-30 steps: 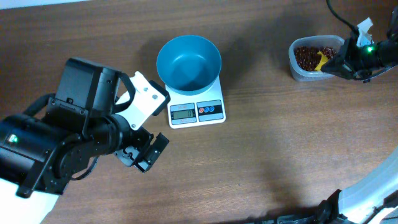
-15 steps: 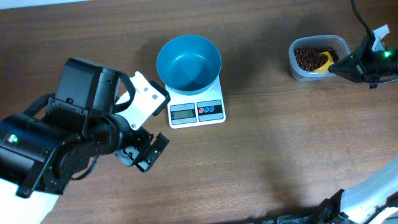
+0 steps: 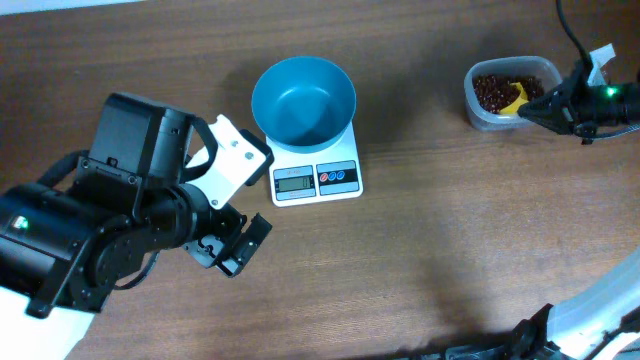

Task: Scoop item into bowl and weigh 50g on scale
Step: 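Dip the scoop into the red beans with the right gripper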

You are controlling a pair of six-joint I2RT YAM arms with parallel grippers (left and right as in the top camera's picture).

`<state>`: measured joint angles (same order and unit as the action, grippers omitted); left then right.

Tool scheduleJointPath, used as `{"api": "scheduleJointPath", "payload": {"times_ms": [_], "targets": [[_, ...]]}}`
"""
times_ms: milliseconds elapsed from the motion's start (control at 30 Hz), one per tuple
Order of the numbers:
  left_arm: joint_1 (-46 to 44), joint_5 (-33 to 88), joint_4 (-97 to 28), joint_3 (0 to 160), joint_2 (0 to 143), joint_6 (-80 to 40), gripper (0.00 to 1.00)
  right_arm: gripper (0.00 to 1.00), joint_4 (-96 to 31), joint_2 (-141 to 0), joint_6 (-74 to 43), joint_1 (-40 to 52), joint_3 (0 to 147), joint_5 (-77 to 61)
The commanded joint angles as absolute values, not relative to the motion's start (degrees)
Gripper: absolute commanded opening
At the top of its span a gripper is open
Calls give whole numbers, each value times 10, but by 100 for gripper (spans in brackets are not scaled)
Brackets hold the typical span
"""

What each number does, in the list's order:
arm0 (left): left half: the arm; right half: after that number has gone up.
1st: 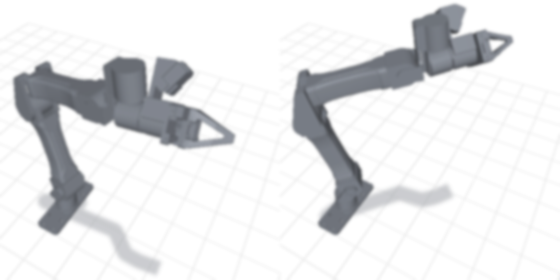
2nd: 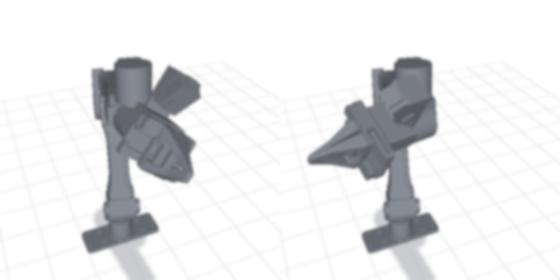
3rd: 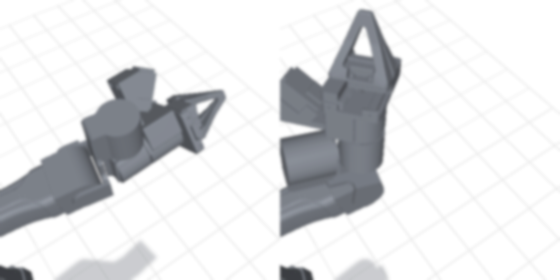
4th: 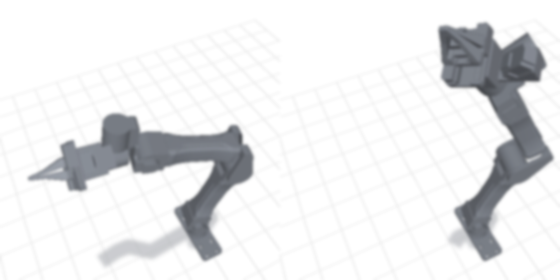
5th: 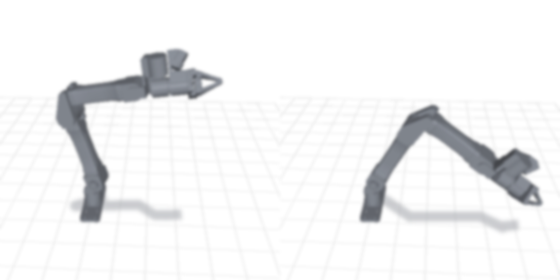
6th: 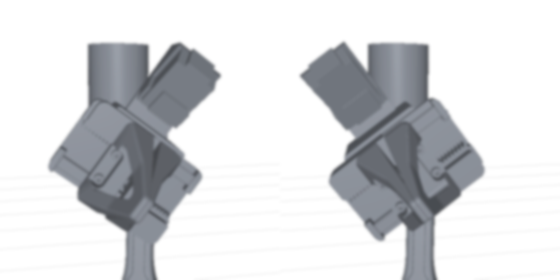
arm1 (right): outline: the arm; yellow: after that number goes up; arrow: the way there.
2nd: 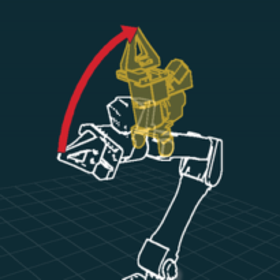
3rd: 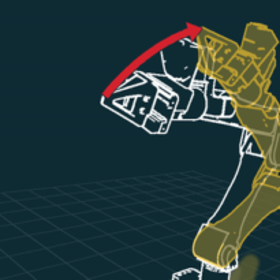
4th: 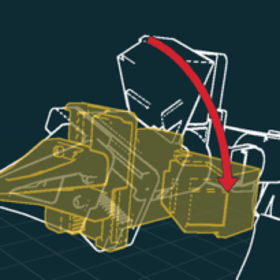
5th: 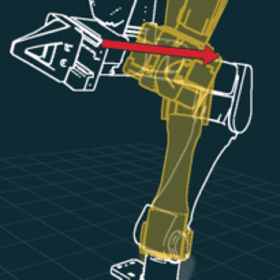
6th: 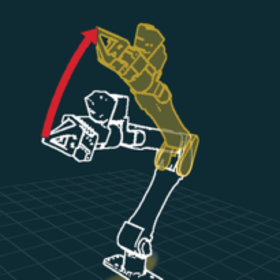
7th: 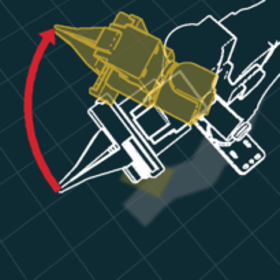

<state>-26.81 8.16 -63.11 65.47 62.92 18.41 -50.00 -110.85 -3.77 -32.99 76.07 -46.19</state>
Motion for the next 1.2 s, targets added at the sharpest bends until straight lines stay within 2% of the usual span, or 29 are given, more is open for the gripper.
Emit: {"api": "scheduleJointPath", "payload": {"times_ms": [0,400,1167], "targets": [[-265,88,-630,663,629,180,99,4,-500,-1128,-50,-318,754,-481],[-265,88,-630,663,629,180,99,4,-512,-1129,-17,-324,754,-516],[-265,88,-630,663,629,180,99,4,-543,-1129,58,-419,751,-635]]}}
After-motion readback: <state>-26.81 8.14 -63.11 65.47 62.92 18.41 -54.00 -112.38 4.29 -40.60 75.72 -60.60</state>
